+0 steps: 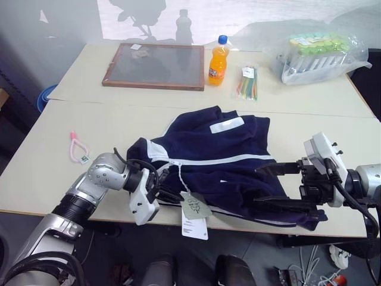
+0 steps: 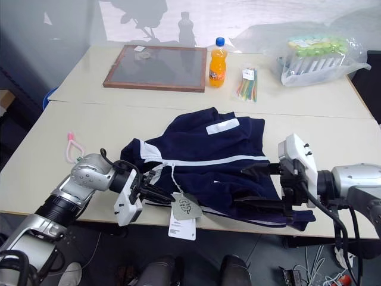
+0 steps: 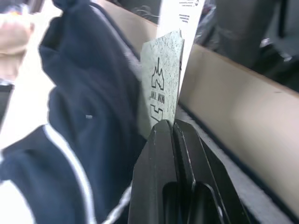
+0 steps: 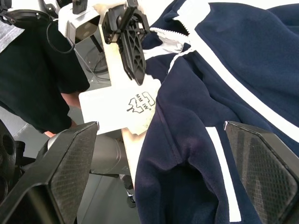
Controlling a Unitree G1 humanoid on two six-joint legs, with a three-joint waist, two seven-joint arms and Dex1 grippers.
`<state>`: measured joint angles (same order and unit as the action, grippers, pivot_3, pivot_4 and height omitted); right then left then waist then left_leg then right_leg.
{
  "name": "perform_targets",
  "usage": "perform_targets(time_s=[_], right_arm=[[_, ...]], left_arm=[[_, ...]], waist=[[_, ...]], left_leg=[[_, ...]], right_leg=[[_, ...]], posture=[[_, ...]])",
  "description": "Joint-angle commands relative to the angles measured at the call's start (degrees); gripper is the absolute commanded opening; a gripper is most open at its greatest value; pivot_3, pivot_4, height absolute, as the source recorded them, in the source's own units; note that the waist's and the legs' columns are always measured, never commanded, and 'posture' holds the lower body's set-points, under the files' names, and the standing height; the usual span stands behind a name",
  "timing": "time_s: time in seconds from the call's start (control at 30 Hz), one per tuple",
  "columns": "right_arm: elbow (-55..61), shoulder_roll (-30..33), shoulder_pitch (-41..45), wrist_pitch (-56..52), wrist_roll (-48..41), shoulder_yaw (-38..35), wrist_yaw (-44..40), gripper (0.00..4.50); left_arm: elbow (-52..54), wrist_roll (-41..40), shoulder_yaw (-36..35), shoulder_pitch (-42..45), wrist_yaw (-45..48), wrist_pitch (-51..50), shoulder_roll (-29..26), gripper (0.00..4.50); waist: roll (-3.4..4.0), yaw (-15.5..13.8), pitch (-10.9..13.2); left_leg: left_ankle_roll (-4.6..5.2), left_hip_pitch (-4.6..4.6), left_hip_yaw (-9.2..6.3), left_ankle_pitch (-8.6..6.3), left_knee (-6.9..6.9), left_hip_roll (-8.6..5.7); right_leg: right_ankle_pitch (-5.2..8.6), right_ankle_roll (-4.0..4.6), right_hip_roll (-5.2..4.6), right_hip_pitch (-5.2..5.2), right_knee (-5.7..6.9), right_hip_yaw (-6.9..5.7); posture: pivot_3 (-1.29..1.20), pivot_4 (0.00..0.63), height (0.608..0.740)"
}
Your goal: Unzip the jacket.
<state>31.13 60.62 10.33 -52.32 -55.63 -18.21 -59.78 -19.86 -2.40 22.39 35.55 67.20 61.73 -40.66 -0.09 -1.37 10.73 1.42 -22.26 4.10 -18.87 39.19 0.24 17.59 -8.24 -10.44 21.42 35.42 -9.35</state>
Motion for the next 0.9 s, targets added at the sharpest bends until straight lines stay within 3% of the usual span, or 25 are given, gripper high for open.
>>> perform_targets(time_s=[0.03,0.2,0.57,0.73,0.9], right_arm=[[0.0,1.2,0.0,0.8,0.0,-1.0,-0.8,4.50],[-0.5,1.4,0.0,1.0,0.9,-1.2,-1.2,4.50],[-1.2,2.1,-2.0,1.8,2.6,-2.3,-2.0,4.50],[-1.7,2.1,-1.8,2.3,3.2,-1.8,-2.1,4.50],[-2.3,1.9,-0.5,2.7,3.6,-0.7,-2.0,4.50]], left_arm=[[-1.2,-2.2,-2.1,1.1,-2.9,5.4,-0.4,0.03],[-1.5,-6.9,-2.7,1.2,-5.7,8.2,-0.7,0.03],[-3.1,-6.8,-9.0,-1.2,-14.4,10.9,-0.5,0.03],[-3.1,-5.7,-13.0,-0.2,-19.9,3.8,2.0,0.03],[-3.8,4.5,-13.5,5.1,-26.6,-11.9,7.7,0.03]], waist=[[0.00,0.0,0.0],[0.00,0.0,0.0],[0.00,0.0,0.0],[0.00,-0.1,0.0],[-0.06,-0.3,0.0]], left_leg=[[0.00,0.00,0.00,0.00,0.00,0.00],[0.00,0.00,-0.01,0.00,0.00,0.00],[0.00,0.00,-0.01,0.00,0.00,0.00],[0.00,0.00,-0.01,0.00,0.00,-0.01],[0.01,-0.02,-0.04,0.01,0.01,-0.09]], right_leg=[[0.00,0.00,0.00,0.00,0.00,0.00],[0.00,0.00,-0.01,0.00,0.00,0.00],[0.00,0.00,-0.01,0.00,0.00,0.00],[0.00,-0.01,-0.01,0.00,0.01,0.00],[-0.02,-0.04,-0.02,-0.06,-0.02,-0.06]], posture=[[0.00,0.150,0.740],[0.00,0.150,0.740],[0.00,0.150,0.740],[0.00,0.150,0.740],[0.00,0.150,0.740]])
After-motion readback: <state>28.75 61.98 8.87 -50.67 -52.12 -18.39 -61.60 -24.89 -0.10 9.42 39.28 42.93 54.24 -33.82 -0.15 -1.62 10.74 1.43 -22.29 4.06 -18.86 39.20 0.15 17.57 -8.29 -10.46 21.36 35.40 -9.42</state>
